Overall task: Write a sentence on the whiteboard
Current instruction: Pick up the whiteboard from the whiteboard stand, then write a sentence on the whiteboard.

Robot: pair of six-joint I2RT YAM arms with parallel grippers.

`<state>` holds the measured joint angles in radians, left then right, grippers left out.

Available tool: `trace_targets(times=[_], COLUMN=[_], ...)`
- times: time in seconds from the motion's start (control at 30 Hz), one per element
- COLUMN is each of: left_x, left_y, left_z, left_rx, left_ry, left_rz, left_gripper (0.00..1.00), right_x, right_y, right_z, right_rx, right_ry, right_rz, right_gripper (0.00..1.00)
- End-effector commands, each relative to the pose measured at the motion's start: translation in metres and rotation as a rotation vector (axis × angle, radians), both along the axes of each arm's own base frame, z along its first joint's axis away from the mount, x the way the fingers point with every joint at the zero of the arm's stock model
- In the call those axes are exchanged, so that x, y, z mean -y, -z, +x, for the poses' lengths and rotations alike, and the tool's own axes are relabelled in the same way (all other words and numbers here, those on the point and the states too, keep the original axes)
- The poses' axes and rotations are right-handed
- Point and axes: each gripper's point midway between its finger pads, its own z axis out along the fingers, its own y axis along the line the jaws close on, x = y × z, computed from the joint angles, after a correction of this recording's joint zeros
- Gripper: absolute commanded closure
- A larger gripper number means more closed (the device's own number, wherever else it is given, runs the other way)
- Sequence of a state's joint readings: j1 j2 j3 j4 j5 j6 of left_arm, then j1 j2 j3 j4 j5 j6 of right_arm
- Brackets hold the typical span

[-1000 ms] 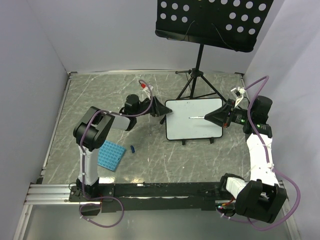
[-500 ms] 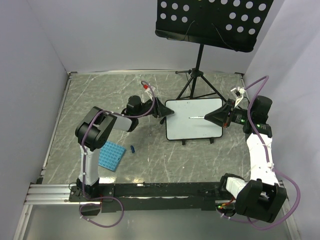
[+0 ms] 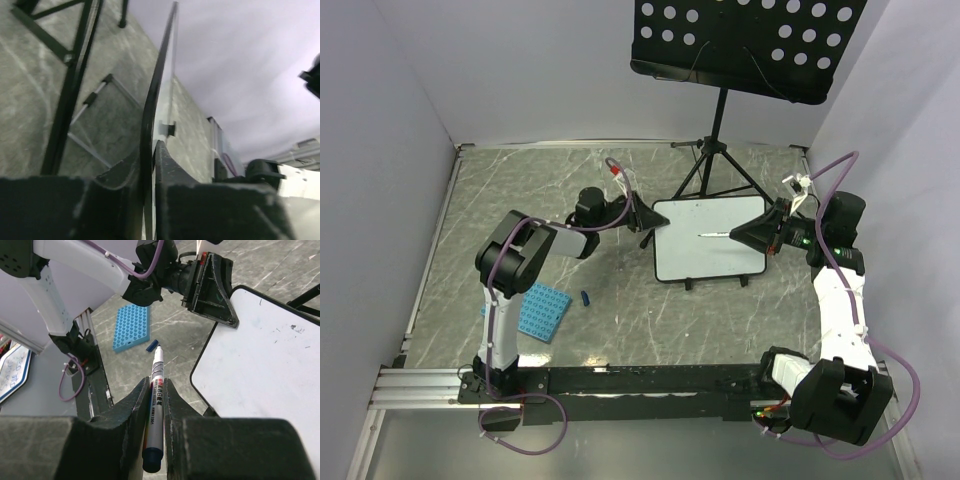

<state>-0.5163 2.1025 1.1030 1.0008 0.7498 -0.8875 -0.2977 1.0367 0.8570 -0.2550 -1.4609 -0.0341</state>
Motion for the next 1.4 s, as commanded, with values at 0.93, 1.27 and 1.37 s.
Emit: trace_targets(times=[0.93,1.27,1.37], left_x=[-0.012,-0.044,-0.062], left_y=[-0.143,-0.167,-0.17], left_z=[-0.022,-0.053,-0.067], left_rx=[0.25,0.295,0.295], left_ry=[0.008,-0.101,-0.165], left_rz=[-0.253,-0.282,-0.28], left_gripper=[0.99,0.99,0.99], right_x=[-0.001,-0.008,-0.016], right_y=[-0.009,-0.015,-0.018], right_z=[-0.006,-0.017,-0.025], right_rx=[0.064,0.094,0.119], right_ry=[-0.036,-0.068,-0.094], right_rz=[-0.001,-0.001,-0.007], right_gripper=[1.0,1.0,1.0])
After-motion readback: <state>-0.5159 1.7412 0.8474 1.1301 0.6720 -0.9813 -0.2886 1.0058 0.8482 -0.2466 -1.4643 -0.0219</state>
